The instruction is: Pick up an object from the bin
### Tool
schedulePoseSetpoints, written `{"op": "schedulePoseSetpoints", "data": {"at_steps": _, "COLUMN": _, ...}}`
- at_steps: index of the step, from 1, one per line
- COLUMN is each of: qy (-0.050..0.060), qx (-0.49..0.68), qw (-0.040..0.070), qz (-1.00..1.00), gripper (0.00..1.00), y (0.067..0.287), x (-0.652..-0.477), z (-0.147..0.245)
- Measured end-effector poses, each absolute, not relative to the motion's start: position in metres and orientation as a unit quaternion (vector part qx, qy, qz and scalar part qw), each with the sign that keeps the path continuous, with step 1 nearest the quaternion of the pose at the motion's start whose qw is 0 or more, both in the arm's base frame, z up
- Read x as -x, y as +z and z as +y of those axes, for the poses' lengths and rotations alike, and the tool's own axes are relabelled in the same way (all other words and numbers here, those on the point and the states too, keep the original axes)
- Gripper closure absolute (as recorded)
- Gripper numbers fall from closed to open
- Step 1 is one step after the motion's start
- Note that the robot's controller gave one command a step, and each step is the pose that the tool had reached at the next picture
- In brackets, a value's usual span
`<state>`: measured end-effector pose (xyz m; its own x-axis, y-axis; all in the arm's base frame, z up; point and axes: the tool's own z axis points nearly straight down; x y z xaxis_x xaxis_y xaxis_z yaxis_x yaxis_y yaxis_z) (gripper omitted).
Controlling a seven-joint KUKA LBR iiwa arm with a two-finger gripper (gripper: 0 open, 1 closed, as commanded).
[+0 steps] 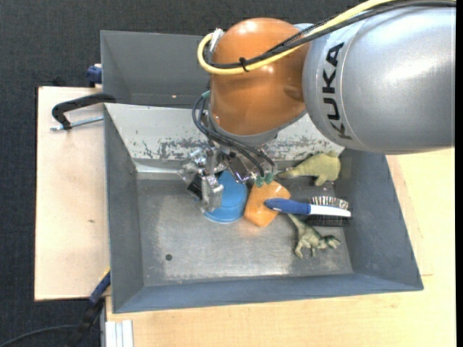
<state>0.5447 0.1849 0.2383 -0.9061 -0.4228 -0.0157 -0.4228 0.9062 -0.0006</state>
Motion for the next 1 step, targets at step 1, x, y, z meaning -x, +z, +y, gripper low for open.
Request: {"op": "schedulePoseSetpoints", "data": {"at_steps": 1, "qy": 0.0, "qx": 0.378, "qw": 0.006, "qz": 0.926, "gripper": 1.0, "y": 0.2936, "x": -0.5318, "z": 0.1905}}
